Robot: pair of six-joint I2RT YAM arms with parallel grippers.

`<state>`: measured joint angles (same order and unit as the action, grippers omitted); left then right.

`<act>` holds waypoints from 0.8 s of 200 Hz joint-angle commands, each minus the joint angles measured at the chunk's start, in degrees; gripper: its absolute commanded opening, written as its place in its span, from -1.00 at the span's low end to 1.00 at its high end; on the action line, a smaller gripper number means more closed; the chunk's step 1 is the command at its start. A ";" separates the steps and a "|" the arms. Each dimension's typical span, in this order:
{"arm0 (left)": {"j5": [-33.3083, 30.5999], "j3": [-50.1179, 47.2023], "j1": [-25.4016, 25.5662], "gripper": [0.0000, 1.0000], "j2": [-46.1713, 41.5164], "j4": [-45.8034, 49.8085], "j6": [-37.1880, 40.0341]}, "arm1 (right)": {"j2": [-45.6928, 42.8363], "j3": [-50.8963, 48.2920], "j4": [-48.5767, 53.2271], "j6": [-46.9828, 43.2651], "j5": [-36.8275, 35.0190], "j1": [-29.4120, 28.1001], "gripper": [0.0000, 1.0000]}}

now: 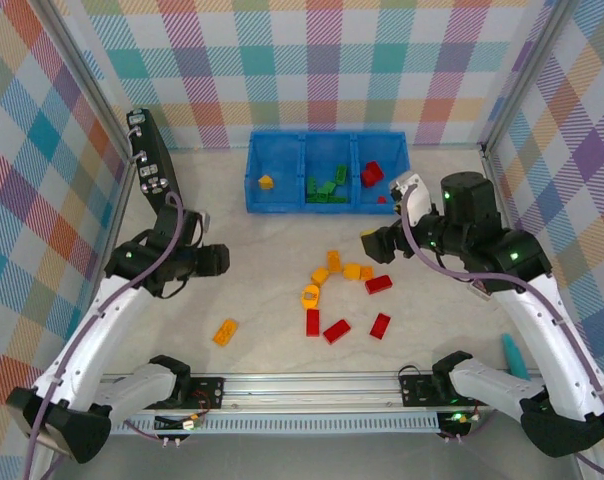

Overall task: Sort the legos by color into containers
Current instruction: Pick up the lego from the bottom-left of the table.

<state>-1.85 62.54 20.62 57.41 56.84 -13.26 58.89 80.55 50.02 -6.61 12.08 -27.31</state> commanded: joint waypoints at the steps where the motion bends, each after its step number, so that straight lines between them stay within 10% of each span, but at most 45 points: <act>1: 2.18 -0.75 0.56 0.27 -0.98 5.23 -3.88 | 0.94 -0.15 -3.50 1.47 4.12 0.25 0.97; 78: -4.46 -23.37 6.02 0.41 -17.30 -2.74 -32.92 | 0.28 -4.84 -6.81 4.16 4.86 0.20 0.98; 160: -12.45 -29.53 15.52 0.43 -16.12 -3.29 -40.53 | 3.48 -5.09 -8.53 4.92 6.80 0.24 0.97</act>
<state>-11.62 35.68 32.91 39.31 56.27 -48.69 62.06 75.83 43.31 -2.59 17.08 -27.31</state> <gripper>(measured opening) 0.710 0.987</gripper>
